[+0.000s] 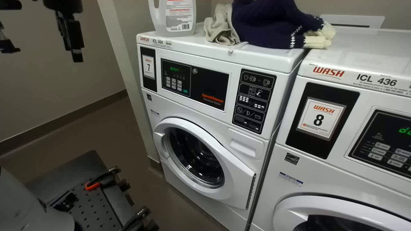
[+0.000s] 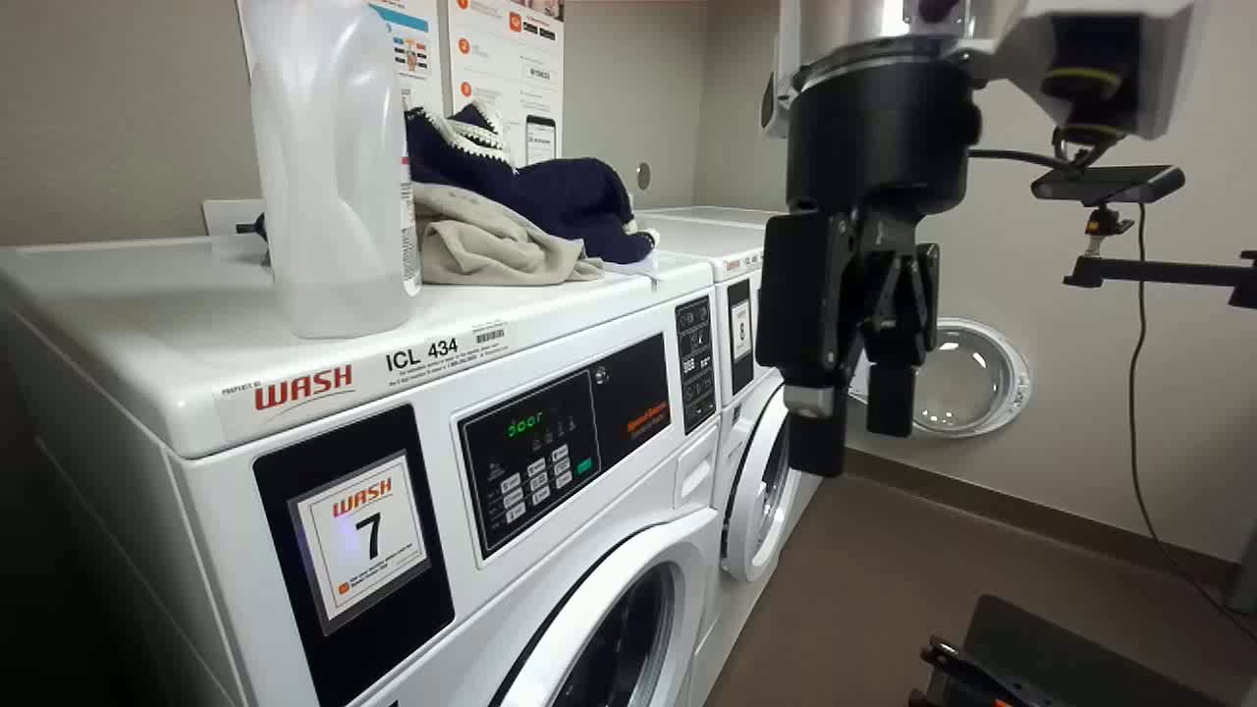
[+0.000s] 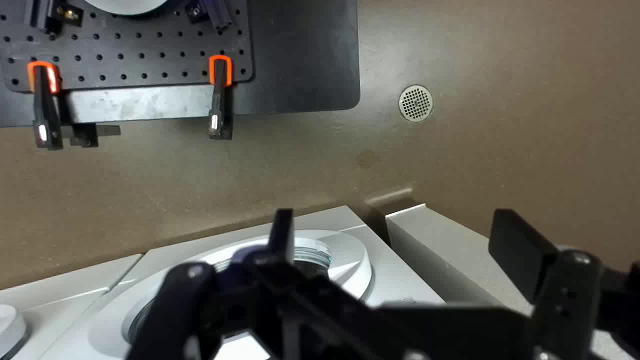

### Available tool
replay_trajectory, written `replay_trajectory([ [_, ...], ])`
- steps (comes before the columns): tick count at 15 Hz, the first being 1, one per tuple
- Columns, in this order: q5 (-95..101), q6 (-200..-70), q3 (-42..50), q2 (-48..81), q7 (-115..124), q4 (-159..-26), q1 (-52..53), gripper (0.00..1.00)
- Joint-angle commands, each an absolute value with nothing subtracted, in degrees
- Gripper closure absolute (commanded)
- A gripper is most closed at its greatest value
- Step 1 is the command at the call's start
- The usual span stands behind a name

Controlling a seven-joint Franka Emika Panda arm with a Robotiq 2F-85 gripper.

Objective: Move the blue cloth to the left

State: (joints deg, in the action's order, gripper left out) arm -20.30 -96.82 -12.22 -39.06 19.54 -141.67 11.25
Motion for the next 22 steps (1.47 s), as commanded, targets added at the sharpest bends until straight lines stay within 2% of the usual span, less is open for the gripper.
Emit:
replay_trajectory([
  [1,-20.73,-96.5,-13.0,-39.16,19.05,-141.54,10.19,0.0],
  [9,-13.98,-99.44,-12.3,-36.58,18.41,-138.94,6.35,0.0],
  [15,-2.15,-112.62,-9.2,-29.36,19.61,-128.46,-1.42,0.0],
  [22,0.79,-132.74,-5.46,-17.02,22.54,-113.82,-5.49,0.0],
])
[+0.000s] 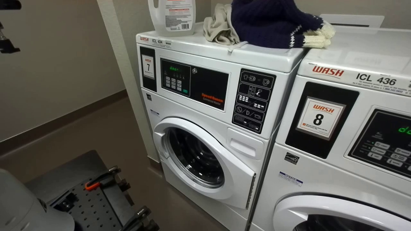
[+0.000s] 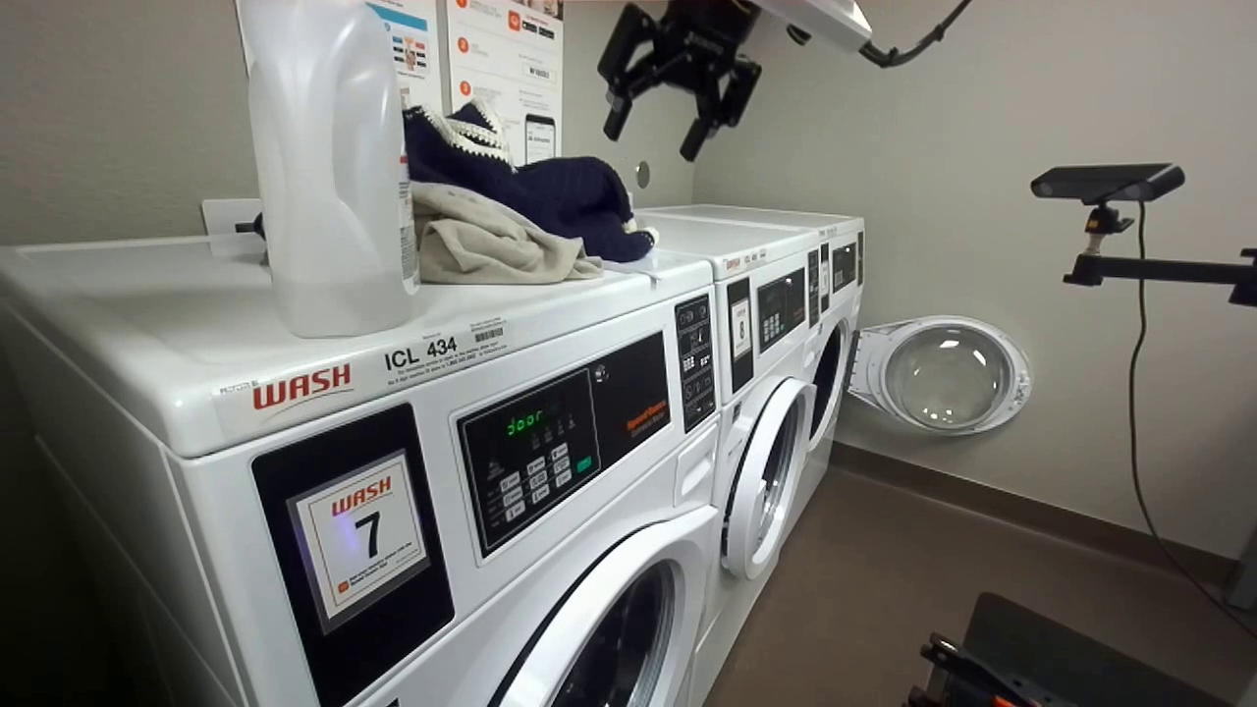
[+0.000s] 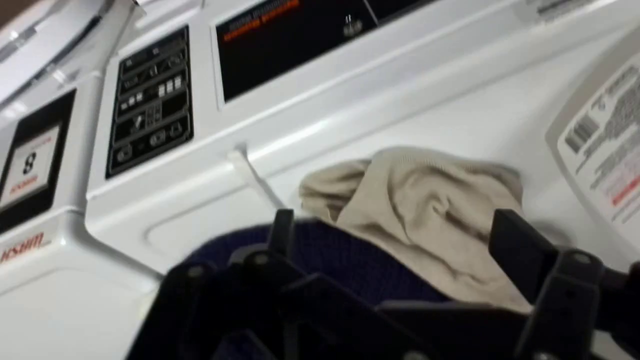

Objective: Move the blue cloth to the left

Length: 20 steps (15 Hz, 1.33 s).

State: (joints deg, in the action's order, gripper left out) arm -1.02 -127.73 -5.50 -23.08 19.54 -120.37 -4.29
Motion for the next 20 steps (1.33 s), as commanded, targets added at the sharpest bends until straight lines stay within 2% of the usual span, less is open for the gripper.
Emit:
replay_trajectory([
  [1,1.16,-134.49,-5.3,-15.16,23.23,-112.03,-5.7,0.0],
  [5,5.74,-140.99,-5.78,-7.97,30.6,-106.17,-6.24,0.0],
  [6,3.84,-139.21,-4.27,-11.77,26.79,-110.15,-4.89,0.0],
  [13,4.24,-140.09,-4.05,-10.32,27.24,-109.57,-4.63,0.0],
  [20,14.74,-149.6,-3.57,-4.73,33.36,-108.49,-6.39,0.0],
])
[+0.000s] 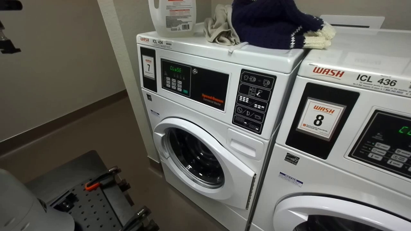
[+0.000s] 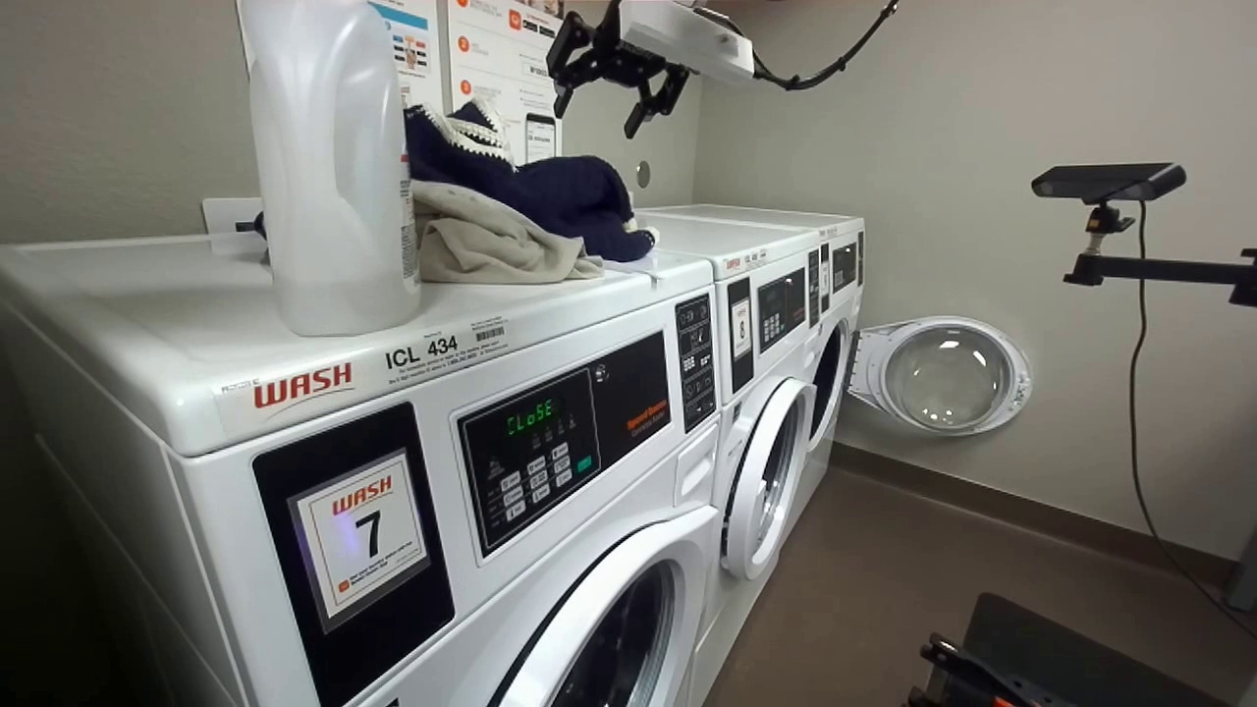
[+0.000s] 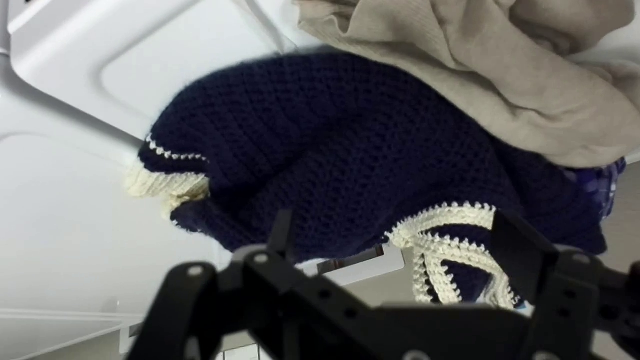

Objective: Move the blue cloth to the left

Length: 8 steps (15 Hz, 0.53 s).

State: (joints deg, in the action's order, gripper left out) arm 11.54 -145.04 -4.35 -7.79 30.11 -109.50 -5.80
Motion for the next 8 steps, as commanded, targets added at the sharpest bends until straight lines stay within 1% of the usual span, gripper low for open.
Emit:
replay_trajectory([
  [1,15.41,-151.35,-3.08,-3.67,34.27,-108.43,-6.37,0.0],
  [8,15.49,-162.11,-0.55,5.57,38.43,-106.44,-6.88,0.0],
])
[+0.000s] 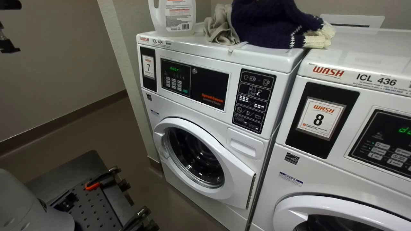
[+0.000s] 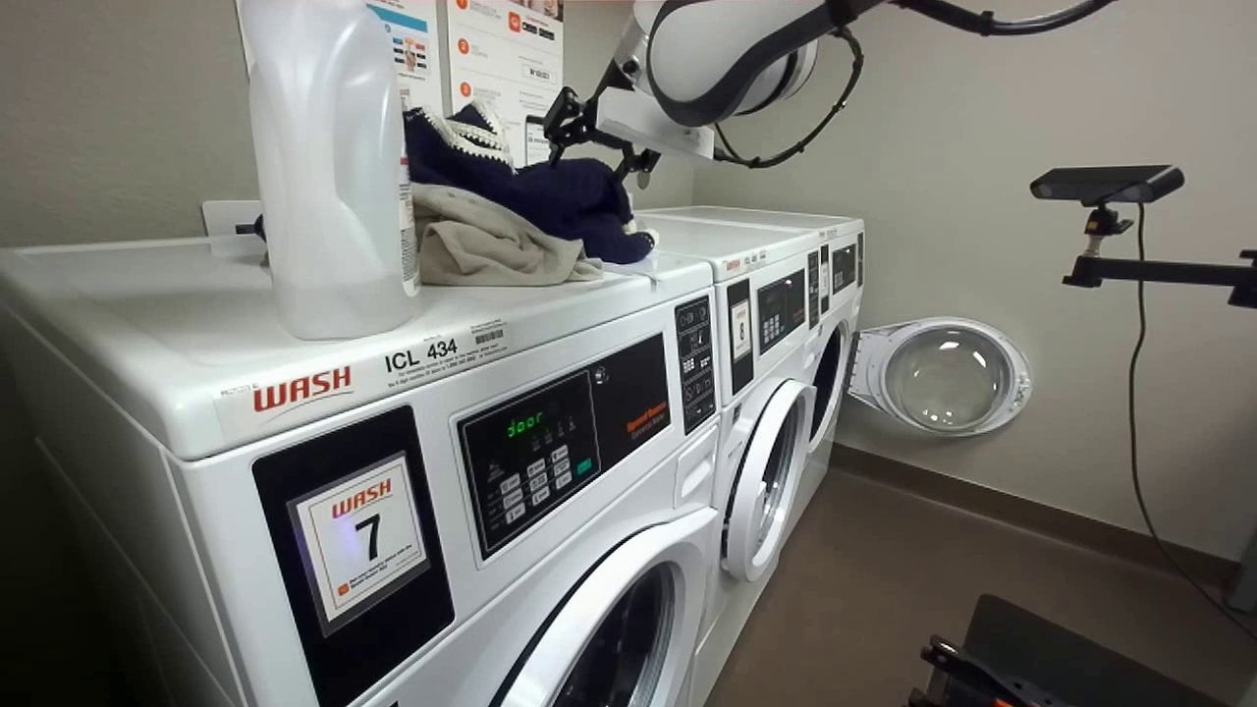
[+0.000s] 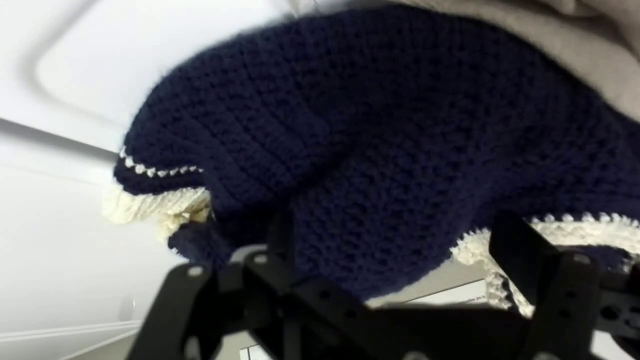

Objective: Move the blue cloth to the left

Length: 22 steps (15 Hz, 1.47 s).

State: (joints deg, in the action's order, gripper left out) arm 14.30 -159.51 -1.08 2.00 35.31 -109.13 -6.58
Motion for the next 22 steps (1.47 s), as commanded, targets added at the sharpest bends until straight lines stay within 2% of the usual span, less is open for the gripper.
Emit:
replay_trajectory([
  [1,15.73,-162.37,-0.18,6.5,38.86,-105.98,-6.77,0.05],
  [2,15.4,-162.63,0.08,7.28,38.7,-105.67,-6.71,0.26],
  [4,15.59,-162.37,0.66,8.24,39.04,-105.07,-6.54,0.31],
  [5,15.23,-162.35,0.74,8.59,38.85,-104.84,-6.52,0.37],
  [8,14.83,-162.0,1.0,8.94,39.65,-104.39,-6.53,0.63],
  [13,14.18,-161.52,1.13,8.8,40.4,-104.51,-6.68,0.98],
  [15,14.3,-159.7,1.52,8.77,41.62,-104.02,-6.57,1.0],
  [22,15.73,-155.1,2.73,8.3,48.98,-97.69,-5.81,0.98],
])
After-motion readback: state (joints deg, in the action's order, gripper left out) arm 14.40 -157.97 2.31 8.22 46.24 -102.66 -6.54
